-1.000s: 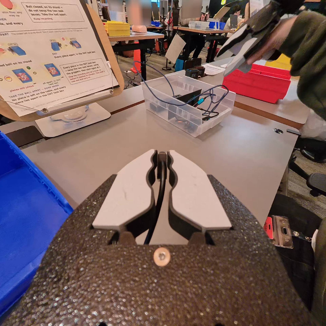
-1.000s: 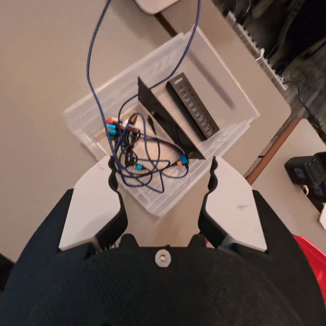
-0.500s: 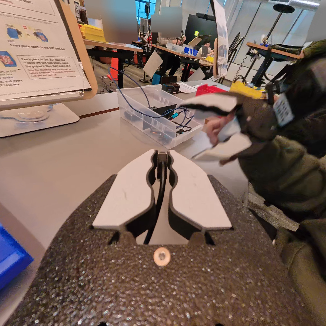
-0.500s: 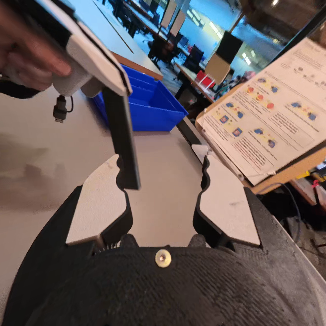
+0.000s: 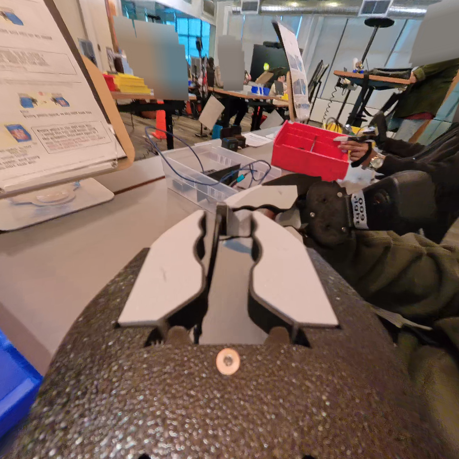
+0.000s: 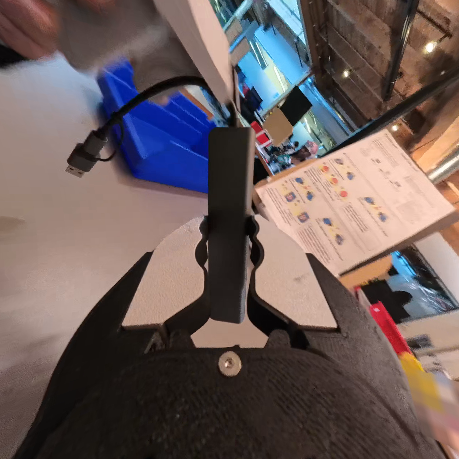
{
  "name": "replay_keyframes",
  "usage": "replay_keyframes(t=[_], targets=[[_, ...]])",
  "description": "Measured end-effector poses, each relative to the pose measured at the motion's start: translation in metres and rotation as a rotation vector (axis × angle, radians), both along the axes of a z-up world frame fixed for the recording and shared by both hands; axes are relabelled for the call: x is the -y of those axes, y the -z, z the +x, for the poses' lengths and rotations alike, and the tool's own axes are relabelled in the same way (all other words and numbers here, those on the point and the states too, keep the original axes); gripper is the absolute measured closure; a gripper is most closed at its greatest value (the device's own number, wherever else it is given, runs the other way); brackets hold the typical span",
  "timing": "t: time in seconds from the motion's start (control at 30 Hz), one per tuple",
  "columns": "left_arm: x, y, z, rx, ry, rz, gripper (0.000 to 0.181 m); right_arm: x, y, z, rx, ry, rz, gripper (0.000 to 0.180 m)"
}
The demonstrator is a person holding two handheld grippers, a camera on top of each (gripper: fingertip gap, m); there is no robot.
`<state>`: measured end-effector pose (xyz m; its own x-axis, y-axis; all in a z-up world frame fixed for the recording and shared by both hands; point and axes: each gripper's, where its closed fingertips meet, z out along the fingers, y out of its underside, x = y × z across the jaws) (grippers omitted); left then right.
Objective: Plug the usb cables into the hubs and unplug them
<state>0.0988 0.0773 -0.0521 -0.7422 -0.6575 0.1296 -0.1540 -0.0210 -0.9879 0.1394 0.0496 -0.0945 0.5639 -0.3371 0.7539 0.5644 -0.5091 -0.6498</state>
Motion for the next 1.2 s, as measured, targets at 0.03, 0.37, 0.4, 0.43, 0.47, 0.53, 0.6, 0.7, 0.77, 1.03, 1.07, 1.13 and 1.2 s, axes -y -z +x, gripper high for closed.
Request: replay_keyframes(t=[0.03,0.37,0.4,0.43,0.47,0.53,0.6,0.7,0.77,1.03,1.07,1.13,1.2], targets=[[-0.002,-0.006,0.0,0.027,-0.017,-0.01,0.136,0.013,-0.007,0.013,0.009,0.042,-0.026,0.148],[-0.016,-0.004,0.006,0.029,-0.037,-0.021,0.136,0.25,-0.101,0.212,0.139,0.603,-0.391,0.148],[-0.018,-0.003,0.007,0.028,-0.041,-0.019,0.137,0.277,-0.093,0.224,0.072,0.678,-0.48,0.148],[-0.019,-0.002,0.008,0.028,-0.042,-0.017,0.139,0.298,-0.089,0.233,0.048,0.731,-0.554,0.148],[-0.02,-0.002,0.009,0.028,-0.042,-0.016,0.139,0.312,-0.088,0.24,0.066,0.76,-0.601,0.148],[-0.024,0.001,0.012,0.025,-0.053,-0.019,0.141,0.329,-0.066,0.251,-0.042,0.774,-0.671,0.148],[-0.027,0.005,0.016,0.01,-0.055,-0.031,0.143,0.334,-0.044,0.262,-0.086,0.744,-0.729,0.148],[-0.027,0.012,0.021,-0.03,-0.045,-0.057,0.144,0.328,-0.016,0.276,-0.185,0.685,-0.74,0.148],[-0.026,0.014,0.022,-0.044,-0.04,-0.062,0.147,0.315,-0.001,0.284,-0.249,0.624,-0.707,0.148],[-0.027,0.023,0.023,-0.062,-0.034,-0.015,0.15,0.254,0.043,0.298,-0.47,0.412,-0.7,0.148],[-0.027,0.024,0.024,-0.065,-0.033,-0.015,0.15,0.249,0.052,0.298,-0.517,0.401,-0.696,0.148],[-0.027,0.026,0.025,-0.072,-0.034,-0.011,0.15,0.25,0.067,0.306,-0.532,0.444,-0.713,0.145],[-0.026,0.029,0.025,-0.08,-0.029,-0.004,0.15,0.253,0.07,0.316,-0.482,0.5,-0.71,0.128]])
